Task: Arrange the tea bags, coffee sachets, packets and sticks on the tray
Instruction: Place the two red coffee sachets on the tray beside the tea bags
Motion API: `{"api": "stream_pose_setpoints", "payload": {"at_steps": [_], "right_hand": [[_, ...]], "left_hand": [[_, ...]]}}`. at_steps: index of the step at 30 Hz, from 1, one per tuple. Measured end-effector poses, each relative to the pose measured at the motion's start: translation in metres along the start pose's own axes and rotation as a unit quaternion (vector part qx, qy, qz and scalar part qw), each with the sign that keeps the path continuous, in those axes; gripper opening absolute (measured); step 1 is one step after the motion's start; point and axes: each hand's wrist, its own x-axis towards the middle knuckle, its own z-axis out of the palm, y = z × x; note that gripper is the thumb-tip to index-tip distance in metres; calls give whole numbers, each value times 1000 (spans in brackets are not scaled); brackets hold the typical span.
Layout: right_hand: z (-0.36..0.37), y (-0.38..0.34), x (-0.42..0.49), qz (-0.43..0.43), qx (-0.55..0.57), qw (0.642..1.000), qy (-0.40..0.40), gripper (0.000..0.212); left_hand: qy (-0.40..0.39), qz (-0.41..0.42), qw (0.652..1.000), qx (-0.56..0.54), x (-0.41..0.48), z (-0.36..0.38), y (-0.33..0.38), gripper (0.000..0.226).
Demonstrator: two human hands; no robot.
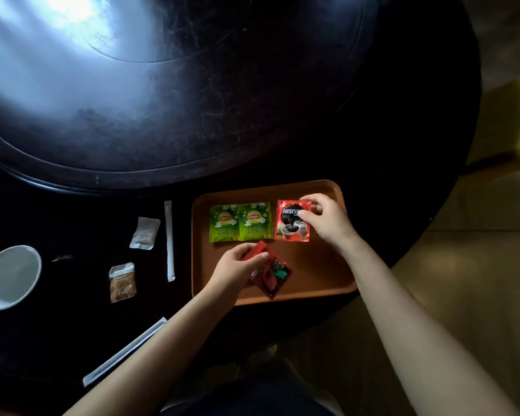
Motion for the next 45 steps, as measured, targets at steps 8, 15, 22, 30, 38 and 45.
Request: {"api": "stream_pose_setpoints", "payload": {"at_steps": [8, 15, 22, 30, 38, 45], "right_hand": [[18, 0, 23, -17, -52, 998, 4, 33], [25, 7, 25, -43, -123, 990, 47, 36], [23, 7, 23, -62, -181, 979, 77, 40], [11, -17, -33, -57, -90, 993, -56, 14], [-2, -5, -60, 48, 91, 995, -11, 2], [-7, -7, -79, -45, 68, 997, 2, 14]], "left_hand": [[50, 2, 999, 6, 6, -17, -7, 8], [49, -3, 999, 11, 5, -18, -11, 9], [45, -7, 999, 2, 6, -21, -12, 6], [1, -7, 998, -65, 13, -9, 10, 7], [-32, 24, 996, -84, 18, 16, 26, 9], [-89, -26, 990, -111, 14, 35, 22, 10]]}}
